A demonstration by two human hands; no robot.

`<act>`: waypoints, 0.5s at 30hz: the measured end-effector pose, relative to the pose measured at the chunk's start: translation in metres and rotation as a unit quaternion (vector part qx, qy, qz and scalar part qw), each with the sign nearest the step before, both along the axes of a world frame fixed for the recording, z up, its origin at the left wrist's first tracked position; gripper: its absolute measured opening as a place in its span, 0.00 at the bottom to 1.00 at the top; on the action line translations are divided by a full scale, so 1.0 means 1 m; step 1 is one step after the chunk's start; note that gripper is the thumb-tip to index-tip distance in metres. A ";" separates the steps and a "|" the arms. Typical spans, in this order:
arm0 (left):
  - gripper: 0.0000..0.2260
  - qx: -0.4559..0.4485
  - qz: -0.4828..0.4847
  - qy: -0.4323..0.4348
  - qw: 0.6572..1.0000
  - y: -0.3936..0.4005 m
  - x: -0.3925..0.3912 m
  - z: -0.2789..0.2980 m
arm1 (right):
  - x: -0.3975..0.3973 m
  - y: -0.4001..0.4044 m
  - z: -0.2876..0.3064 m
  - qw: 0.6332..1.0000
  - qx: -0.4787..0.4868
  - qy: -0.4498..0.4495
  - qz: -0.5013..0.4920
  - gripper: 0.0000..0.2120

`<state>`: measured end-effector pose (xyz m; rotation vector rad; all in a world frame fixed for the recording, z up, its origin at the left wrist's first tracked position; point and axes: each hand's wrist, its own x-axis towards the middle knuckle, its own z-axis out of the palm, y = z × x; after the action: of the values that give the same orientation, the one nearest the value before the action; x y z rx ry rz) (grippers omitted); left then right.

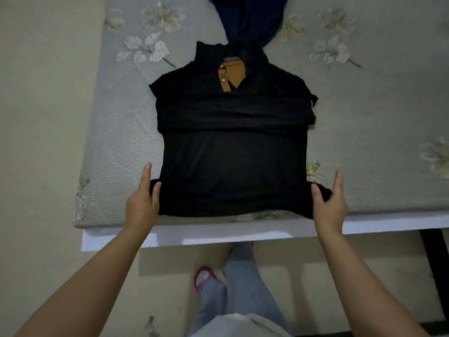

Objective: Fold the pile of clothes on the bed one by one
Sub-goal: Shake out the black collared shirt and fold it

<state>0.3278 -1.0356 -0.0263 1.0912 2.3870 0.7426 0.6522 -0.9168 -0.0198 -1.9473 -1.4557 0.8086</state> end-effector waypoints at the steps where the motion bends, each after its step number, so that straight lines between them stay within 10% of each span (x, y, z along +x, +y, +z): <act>1: 0.24 0.010 -0.003 0.009 1.000 0.017 -0.005 0.003 | -0.007 0.018 0.005 1.000 0.011 -0.003 0.004 0.29; 15: 0.24 0.054 0.079 -0.041 0.995 0.232 -0.072 -0.014 | -0.061 0.239 -0.016 0.999 0.021 0.006 0.033 0.29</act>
<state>0.2558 -0.8037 -0.0400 0.9010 2.4084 0.9625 0.5907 -0.6783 -0.0362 -1.8701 -1.5244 0.8108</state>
